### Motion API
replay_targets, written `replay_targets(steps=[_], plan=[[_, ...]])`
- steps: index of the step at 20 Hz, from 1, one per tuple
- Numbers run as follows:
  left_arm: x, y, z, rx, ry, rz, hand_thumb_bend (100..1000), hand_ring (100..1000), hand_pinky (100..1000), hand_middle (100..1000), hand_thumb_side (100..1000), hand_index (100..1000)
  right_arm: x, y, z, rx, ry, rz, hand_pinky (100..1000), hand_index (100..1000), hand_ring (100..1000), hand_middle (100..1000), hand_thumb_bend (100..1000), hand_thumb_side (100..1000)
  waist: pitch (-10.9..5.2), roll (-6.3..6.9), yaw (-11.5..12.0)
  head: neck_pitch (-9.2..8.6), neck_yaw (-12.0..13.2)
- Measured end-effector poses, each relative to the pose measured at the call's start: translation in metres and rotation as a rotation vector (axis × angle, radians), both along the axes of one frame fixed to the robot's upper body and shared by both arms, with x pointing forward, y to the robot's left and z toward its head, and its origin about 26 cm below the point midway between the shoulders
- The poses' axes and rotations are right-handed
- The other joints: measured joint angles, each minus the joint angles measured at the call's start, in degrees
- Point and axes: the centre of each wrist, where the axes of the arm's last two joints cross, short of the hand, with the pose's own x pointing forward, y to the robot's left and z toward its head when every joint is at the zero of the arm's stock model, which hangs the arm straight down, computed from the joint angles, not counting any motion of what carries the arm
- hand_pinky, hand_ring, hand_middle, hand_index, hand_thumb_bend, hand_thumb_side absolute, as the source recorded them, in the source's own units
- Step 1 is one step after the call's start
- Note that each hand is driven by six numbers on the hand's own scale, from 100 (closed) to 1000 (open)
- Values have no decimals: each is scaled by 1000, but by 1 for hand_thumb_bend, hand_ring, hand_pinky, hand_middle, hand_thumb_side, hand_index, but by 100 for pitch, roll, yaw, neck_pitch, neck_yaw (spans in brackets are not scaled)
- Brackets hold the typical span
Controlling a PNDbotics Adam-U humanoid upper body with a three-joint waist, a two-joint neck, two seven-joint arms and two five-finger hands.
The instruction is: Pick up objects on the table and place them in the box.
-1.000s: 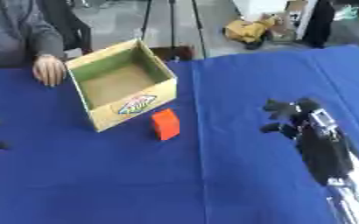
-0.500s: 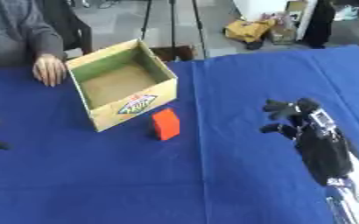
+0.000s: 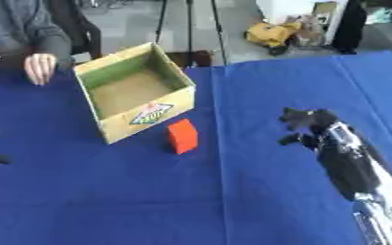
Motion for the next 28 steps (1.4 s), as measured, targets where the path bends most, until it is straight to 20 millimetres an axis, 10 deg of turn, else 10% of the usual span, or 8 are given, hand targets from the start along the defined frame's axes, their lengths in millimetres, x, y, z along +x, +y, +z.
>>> replay_targets(steps=[18,28], plan=[[-2,-5,-3,26,16,-53,100,796,493,645,972,593,47,-15,95,-596,-247,157,719,791,1000,842,100,403,-132,-15,408,12,-419],[1,-15,1,31,5,-117,100,795,493,644,972,593,93,-27,115,-862,-310,202,735,829,998,869,100,408,-10,-6,928,-94,-869]])
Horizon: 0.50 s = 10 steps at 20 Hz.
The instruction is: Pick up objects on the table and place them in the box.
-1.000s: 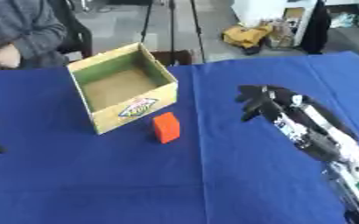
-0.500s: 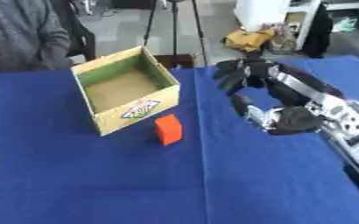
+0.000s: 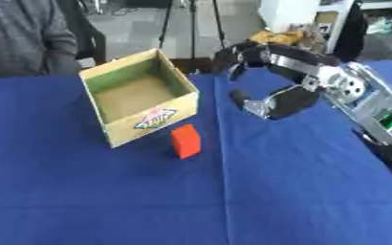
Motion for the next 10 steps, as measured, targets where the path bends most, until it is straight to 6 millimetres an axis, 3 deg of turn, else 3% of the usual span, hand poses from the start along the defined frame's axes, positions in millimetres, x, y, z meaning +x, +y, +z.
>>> replay_targets(steps=[7,10], plan=[[1,-6,3,-10,-10,-25,100,795,493,644,971,593,28,-7,-20,-117,15,10,747,851,1000,883,100,518,69,65,250,-97,-286],[1,-7,4,-11,-12,-35,100,795,493,644,971,592,37,-10,-31,-150,14,6,766,899,1000,908,102,545,83,95,316,-132,-368]])
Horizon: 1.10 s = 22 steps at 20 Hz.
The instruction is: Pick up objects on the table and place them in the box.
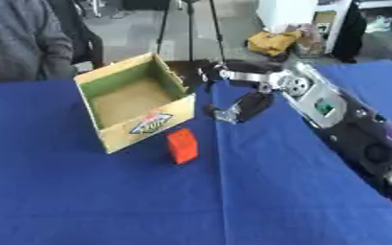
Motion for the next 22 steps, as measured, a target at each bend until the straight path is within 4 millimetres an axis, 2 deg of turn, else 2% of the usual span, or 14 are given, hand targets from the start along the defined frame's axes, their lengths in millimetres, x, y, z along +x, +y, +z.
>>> replay_targets(steps=[3,7,15,22], plan=[[0,-2,1,-9,-3,-5,100,794,493,643,970,592,7,-1,-8,-22,-14,0,777,907,1000,917,172,562,15,32,24,-6,-54],[0,-5,2,-8,-4,-17,100,794,493,643,970,592,11,1,-15,-61,-39,5,785,916,1000,922,205,581,16,48,119,-35,-148],[0,-8,2,-16,-4,-32,100,794,494,642,970,592,17,7,-32,-146,-65,15,792,924,1000,923,210,657,52,91,279,-77,-314],[0,-11,1,-25,-2,-38,100,793,493,642,969,592,22,11,-52,-178,-50,19,790,918,1000,921,180,680,63,150,366,-113,-412]])
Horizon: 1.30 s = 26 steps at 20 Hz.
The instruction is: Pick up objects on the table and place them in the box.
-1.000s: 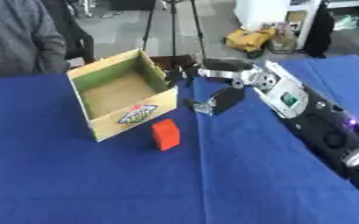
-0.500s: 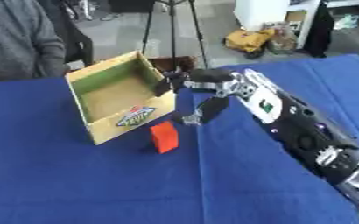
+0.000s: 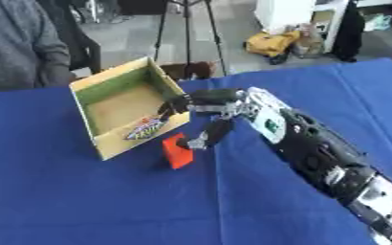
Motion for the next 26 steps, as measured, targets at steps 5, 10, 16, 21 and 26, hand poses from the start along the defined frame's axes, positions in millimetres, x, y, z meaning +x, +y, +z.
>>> replay_targets(steps=[5,10,16,21,26], plan=[[0,-1,0,1,1,-9,100,793,493,641,971,592,1,-1,-5,-9,4,-1,812,925,1000,924,205,703,20,30,53,-42,-49],[0,-2,0,0,1,-12,100,793,493,641,972,591,1,0,-8,-41,-1,-1,822,930,1000,927,231,785,25,64,52,-46,-90],[0,-2,-1,-4,1,-13,100,793,493,641,972,592,3,0,-15,-88,8,-12,825,927,1000,926,253,852,29,69,49,-55,-103],[-1,-4,-1,-8,2,-15,100,793,494,640,972,592,4,0,-22,-121,15,-17,826,926,1000,927,257,877,31,93,51,-104,-138],[-1,-3,-1,-9,3,-15,100,793,494,640,972,592,4,1,-25,-136,10,-12,828,925,1000,927,261,888,31,95,51,-138,-141]])
